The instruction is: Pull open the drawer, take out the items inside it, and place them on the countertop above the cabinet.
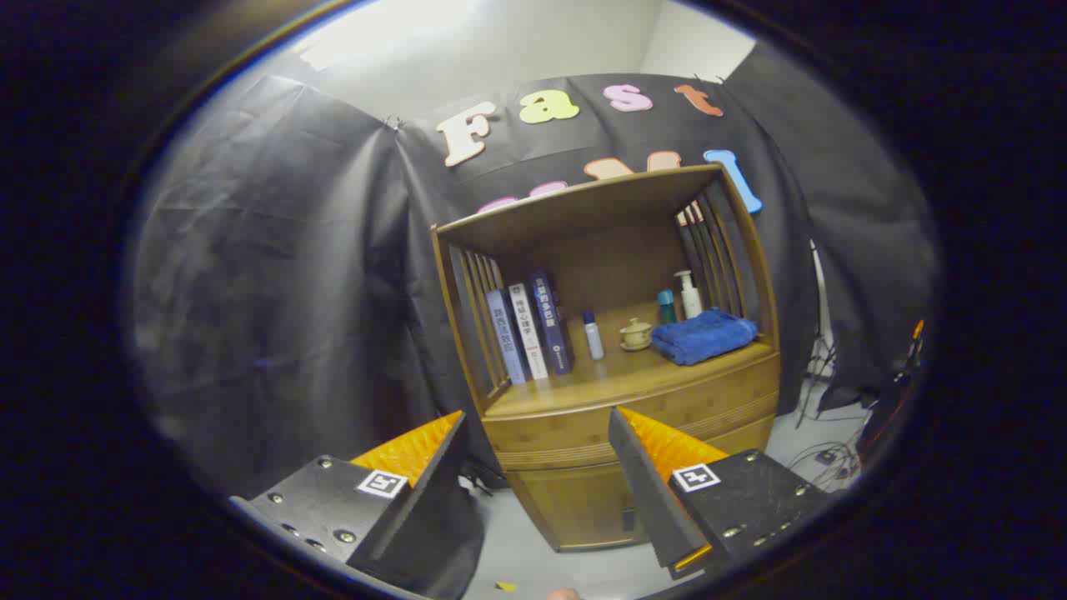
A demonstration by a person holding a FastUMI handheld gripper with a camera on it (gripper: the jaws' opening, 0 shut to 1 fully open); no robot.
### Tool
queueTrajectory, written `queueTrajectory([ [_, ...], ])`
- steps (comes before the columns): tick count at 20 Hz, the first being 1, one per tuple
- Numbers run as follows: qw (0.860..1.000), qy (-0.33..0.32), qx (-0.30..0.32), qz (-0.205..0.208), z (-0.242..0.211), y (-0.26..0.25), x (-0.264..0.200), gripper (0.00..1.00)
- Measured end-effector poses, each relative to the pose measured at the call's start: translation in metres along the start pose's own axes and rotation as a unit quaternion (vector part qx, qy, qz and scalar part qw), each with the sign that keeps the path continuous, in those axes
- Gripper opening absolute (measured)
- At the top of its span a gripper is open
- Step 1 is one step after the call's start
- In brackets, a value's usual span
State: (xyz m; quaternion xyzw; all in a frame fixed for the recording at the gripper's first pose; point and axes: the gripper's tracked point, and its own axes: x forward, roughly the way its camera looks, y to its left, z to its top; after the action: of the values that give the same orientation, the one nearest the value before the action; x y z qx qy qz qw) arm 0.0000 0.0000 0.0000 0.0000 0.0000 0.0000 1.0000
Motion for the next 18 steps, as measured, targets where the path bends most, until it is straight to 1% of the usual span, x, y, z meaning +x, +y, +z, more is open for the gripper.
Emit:
queueTrajectory([
  [2,1.0,0.015,-0.023,0.001,-0.015,0.002,-0.004,1.0],
  [4,0.999,0.026,-0.03,0.005,-0.025,0.003,-0.006,1.0],
  [10,0.998,0.032,-0.049,0.007,-0.034,-0.001,-0.01,1.0],
  [18,0.998,0.037,-0.053,0.009,-0.041,-0.002,-0.014,1.0],
])
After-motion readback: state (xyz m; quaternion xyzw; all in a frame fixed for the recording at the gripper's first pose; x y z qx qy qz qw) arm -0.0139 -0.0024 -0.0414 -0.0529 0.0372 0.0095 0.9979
